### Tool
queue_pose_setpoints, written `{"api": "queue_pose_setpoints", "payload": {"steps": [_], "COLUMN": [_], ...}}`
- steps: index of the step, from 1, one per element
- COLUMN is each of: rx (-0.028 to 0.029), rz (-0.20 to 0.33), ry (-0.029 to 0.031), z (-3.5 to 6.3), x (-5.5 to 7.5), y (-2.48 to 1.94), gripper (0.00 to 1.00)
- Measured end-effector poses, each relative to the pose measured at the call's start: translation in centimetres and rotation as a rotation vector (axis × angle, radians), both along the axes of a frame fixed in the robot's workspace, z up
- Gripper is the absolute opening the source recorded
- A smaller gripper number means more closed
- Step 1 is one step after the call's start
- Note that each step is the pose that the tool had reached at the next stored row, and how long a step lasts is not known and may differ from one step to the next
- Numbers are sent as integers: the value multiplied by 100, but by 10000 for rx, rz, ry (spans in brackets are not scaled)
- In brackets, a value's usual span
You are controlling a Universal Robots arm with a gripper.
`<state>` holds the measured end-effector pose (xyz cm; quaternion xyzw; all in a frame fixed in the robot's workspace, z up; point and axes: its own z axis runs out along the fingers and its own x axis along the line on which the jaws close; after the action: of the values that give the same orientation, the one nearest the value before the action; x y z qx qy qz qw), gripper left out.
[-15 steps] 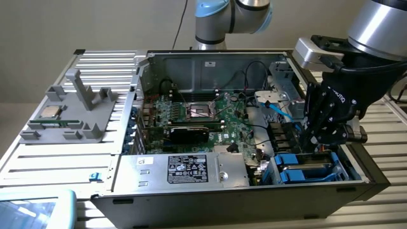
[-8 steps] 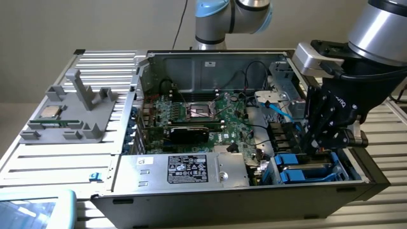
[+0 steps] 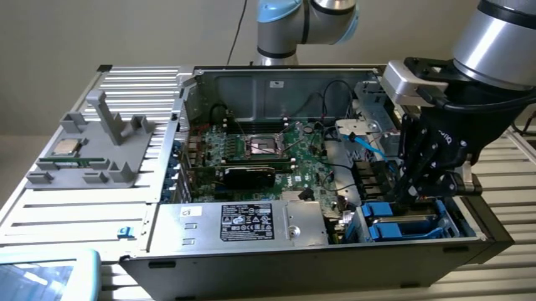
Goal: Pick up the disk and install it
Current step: 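Insert the second disk wire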
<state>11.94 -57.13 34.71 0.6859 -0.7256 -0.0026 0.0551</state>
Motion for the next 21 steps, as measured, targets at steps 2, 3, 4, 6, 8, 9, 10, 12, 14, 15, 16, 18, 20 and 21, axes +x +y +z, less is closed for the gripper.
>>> {"api": "queue_pose_setpoints", "payload": {"steps": [2,3,4,6,8,9,10,12,14,15,16,18,20,21], "rx": [2,6,13,49,95,113,126,176,216,220,227,233,239,245], "rz": [40,55,70,103,132,146,163,203,218,224,227,230,232,235], "ry": [-18,-19,-20,-20,-20,-20,-22,-25,-28,-29,-30,-31,-33,-38], "z": [0,0,-2,-6,-10,-12,-14,-18,-20,-21,-24,-26,-29,-30], "x": [1,0,-1,-1,-1,-1,-1,-1,-1,-1,-1,-1,-1,-1], "y": [-1,-4,-5,-14,-26,-27,-26,-29,-34,-34,-34,-39,-43,-44], "gripper": [16,16,16,16,16,16,16,16,16,16,16,16,16,16]}}
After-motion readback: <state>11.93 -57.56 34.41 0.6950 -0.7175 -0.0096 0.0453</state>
